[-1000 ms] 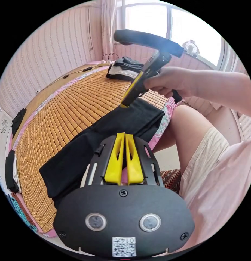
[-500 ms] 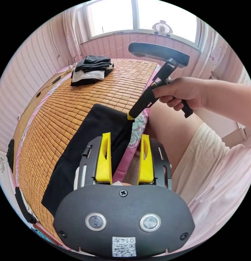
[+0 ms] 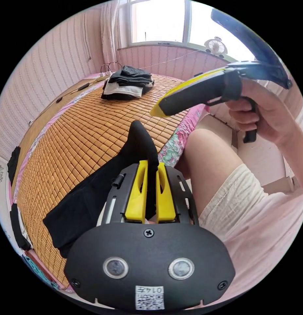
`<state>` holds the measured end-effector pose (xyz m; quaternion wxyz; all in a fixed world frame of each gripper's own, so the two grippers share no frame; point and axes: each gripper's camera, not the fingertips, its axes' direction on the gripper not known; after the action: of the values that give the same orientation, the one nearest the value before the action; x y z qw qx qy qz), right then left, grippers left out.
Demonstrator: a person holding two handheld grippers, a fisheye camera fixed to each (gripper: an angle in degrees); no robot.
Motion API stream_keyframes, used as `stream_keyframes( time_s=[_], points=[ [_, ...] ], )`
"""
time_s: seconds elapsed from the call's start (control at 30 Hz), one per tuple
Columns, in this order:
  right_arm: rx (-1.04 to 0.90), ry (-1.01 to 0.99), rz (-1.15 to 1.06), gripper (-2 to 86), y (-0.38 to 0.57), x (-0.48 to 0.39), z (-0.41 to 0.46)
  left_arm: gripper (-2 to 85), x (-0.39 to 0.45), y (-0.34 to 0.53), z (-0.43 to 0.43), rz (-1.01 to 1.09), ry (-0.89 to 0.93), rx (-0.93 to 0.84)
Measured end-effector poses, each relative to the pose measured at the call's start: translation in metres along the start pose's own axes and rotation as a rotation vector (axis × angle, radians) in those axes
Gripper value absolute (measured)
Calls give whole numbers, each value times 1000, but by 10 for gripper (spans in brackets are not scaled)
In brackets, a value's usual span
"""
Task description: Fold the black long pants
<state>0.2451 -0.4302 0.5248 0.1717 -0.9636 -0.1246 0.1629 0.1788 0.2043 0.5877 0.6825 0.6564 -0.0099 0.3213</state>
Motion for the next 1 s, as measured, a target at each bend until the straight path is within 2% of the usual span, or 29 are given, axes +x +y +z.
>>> stream_keyframes(
  time_s=[0.13, 0.43, 0.6, 1.0],
  points=[
    [-66, -173, 93, 163, 14, 24, 31, 39, 13, 14, -8, 67, 7, -5],
    [-254, -169, 192, 146, 56, 28, 88, 37, 19, 38, -12, 85, 28, -43],
    [-263, -143, 96, 78, 66, 17, 88, 36, 16, 46, -9, 120, 67, -53],
    [-83, 59, -184, 51, 83, -37, 44, 37, -20, 52, -36, 78, 112, 28]
  ],
)
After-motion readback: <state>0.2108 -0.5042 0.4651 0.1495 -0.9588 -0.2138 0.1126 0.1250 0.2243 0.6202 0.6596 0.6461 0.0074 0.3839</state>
